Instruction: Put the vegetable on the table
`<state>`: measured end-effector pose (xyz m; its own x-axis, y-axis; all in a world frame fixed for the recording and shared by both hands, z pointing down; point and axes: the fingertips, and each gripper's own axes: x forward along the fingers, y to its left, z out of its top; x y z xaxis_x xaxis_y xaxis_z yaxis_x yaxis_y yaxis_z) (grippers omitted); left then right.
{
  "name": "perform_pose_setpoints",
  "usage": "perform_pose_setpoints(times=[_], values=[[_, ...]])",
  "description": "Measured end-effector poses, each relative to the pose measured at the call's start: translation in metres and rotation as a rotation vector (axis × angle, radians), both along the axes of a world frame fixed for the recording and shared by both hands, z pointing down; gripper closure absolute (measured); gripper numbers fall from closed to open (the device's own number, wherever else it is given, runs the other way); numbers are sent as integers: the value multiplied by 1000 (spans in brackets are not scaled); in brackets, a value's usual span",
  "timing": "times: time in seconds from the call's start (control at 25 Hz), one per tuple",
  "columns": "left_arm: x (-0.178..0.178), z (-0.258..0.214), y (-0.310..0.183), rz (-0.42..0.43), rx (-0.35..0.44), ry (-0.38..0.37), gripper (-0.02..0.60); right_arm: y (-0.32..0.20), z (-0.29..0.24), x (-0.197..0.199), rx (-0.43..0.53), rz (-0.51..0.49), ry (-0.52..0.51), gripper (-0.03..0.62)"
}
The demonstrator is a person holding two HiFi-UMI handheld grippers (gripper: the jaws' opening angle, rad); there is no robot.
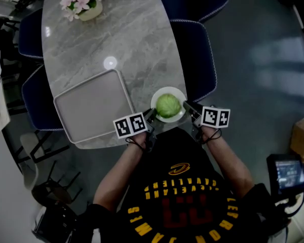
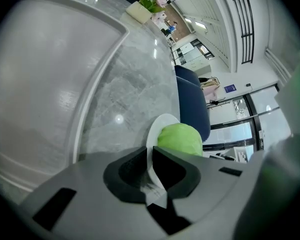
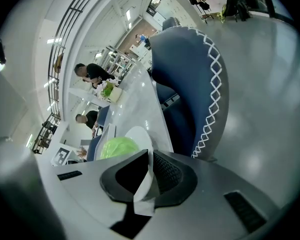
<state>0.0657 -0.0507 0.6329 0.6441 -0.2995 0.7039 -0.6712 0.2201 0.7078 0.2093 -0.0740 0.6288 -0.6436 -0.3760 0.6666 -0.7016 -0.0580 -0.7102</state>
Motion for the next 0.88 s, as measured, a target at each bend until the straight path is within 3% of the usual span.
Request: perform_pose_setpoints(times=[0.48,0.88], values=[[-1,9,3,18,-4,-74,548,8,15,-1,-11,-14,35,556],[-4,9,1,42,19,-142,548,2,12,5,37,-53,164,556]])
